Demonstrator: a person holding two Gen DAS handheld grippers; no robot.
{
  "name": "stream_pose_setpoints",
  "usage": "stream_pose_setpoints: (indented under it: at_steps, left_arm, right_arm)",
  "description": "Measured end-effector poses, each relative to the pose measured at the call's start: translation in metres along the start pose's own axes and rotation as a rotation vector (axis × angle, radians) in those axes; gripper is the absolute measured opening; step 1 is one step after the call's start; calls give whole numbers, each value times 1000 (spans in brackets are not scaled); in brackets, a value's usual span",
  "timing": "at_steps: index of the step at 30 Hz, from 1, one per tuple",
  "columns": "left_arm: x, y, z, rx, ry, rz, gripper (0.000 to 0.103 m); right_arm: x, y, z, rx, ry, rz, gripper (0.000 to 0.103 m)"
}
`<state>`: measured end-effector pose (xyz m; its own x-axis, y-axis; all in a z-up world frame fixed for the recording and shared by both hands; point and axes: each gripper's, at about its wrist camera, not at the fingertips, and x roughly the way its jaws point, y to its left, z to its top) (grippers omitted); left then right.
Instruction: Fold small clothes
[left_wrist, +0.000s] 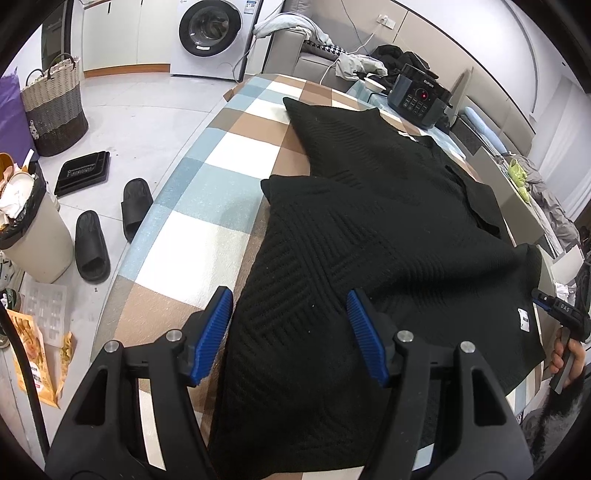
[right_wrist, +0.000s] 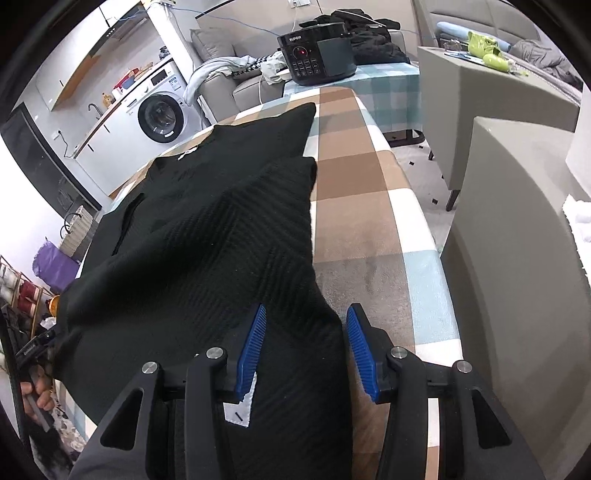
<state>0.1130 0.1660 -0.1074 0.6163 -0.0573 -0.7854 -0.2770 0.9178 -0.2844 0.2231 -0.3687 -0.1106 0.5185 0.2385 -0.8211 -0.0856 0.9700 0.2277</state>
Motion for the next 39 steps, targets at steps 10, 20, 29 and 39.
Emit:
stream_pose_setpoints:
  at_steps: [10,20,29,39]
  left_arm:
    - [-13,6,5,-55,-87,-65,5]
    - [-76,3,1,-43,-207,-79,0]
    - [-93,17,1,-54,-208,-68,0]
    - [-33,6,-17,-8,-31,-31,54]
  right_arm:
    - [-20,23,-6,-108,-98,60,4]
    - [-98,13,-8,-4,-251,285,4]
    - [-92,29,-8,-61,-212,219,4]
    - [-56,9,-17,-31,-98,179,20]
